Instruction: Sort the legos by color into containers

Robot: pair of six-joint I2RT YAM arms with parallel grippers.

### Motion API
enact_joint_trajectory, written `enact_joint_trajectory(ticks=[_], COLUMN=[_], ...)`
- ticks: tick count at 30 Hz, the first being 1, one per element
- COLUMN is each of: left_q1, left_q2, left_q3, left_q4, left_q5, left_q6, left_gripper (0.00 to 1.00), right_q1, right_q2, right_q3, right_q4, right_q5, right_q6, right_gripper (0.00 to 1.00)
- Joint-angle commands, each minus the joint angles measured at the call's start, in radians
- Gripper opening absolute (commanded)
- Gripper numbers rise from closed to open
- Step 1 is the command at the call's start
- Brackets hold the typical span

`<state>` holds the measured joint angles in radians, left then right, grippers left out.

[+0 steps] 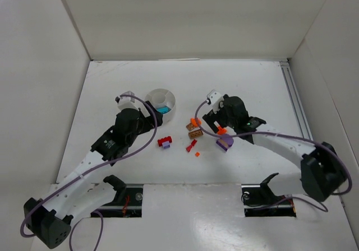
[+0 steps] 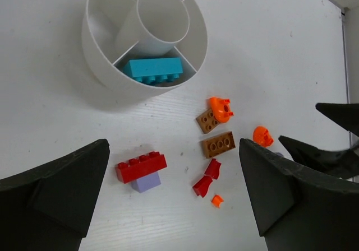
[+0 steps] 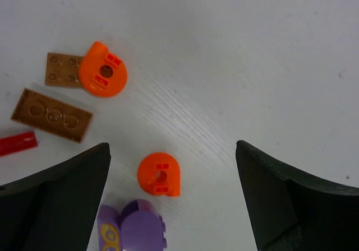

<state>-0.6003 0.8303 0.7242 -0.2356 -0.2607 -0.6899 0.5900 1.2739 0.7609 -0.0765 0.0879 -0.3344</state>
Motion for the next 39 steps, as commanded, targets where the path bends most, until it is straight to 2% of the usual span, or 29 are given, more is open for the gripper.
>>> enact_joint_trajectory(ticks=[1,6,10,12,17,22,26,29,39], left_q1=[0.0,0.0,0.0,0.0,0.0,0.0,0.0,0.0,0.0], left_q2=[-0.065,-0.098,-0.099,-0.089,-0.089,-0.099,-0.117,-0.117,-0.126], left_q3=[-0.048,-0.068,-0.054,-0.025,-0.014,-0.025,-0.049,-0.06,-0.069], left_q4=[-0.027,-0.027,-0.07,-0.082,-0.105,-0.116,-0.094,-0.085,-0.085], left_q5=[-0.002,0.029,0.038,0.05,0.07,0.071,0.071,0.08,0.08], left_q6=[-0.043,-0.063,-0.072,-0.072,-0.082,-0.091,-0.111,-0.12,-0.129], left_gripper=[1.0,1.0,1.0,1.0,1.0,1.0,1.0,1.0,1.0], right_q1=[0.014,0.014,0.004,-0.006,-0.027,-0.038,-0.048,-0.048,-0.048], right_q2=[0.112,0.261,0.357,0.396,0.435,0.459,0.501,0.524,0.542], right_q3=[0.103,0.176,0.218,0.244,0.255,0.258,0.279,0.279,0.288], right_q4=[0.135,0.164,0.175,0.175,0.175,0.175,0.175,0.184,0.202], right_q5=[-0.061,-0.168,-0.261,-0.307,-0.333,-0.353,-0.418,-0.442,-0.442], right_q6=[0.1,0.172,0.222,0.244,0.264,0.255,0.255,0.255,0.264], right_gripper=[0.97,0.88,0.85,0.77,0.68,0.68,0.61,0.6,0.59])
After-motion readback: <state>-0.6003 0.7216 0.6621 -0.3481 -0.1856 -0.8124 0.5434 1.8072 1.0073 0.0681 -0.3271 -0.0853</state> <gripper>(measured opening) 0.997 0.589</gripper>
